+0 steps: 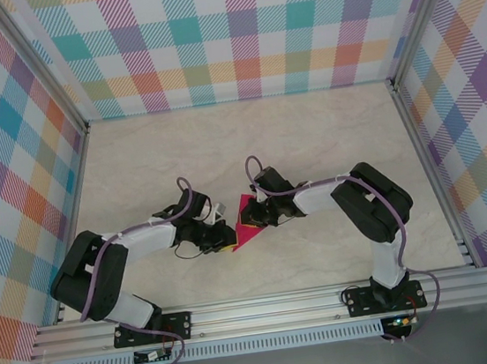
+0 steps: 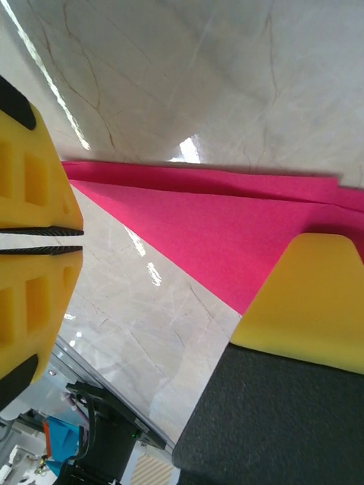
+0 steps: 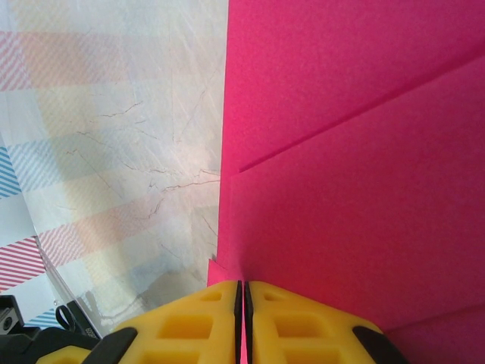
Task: Fold a paper plane with a square sheet of paper (pick it up from the middle)
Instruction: Fourth fold the wing at the center of the table.
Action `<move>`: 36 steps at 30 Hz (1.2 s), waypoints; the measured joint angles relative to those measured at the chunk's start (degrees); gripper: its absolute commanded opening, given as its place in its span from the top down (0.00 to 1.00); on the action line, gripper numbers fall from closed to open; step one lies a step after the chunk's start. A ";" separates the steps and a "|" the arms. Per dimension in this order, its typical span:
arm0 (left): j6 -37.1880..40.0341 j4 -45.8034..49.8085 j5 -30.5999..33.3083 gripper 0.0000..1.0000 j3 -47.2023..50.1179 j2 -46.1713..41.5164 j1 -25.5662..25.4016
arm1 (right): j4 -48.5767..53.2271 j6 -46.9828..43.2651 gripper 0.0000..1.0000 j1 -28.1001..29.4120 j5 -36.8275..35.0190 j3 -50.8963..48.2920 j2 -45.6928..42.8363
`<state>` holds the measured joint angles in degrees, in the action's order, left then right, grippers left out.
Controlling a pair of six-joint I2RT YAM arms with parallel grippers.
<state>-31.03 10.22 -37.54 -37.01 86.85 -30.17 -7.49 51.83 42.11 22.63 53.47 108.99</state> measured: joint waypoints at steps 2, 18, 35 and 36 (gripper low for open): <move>-0.02 -0.48 -0.59 0.86 -0.02 1.51 0.00 | 0.17 0.00 0.87 0.00 0.00 0.13 0.04; 0.39 -1.42 2.78 0.94 1.79 2.75 0.00 | 0.48 -0.20 0.87 0.00 0.00 0.22 0.07; 0.50 9.88 8.31 0.92 -4.81 -6.25 0.00 | 1.36 -0.55 0.84 0.00 0.57 1.18 0.37; 0.66 9.31 8.04 0.93 -6.14 -5.03 0.00 | 1.68 -0.70 0.84 0.00 0.57 1.42 0.37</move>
<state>-30.37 19.53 -29.50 -43.16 81.82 -30.17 -5.80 51.13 42.11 23.20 54.89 109.36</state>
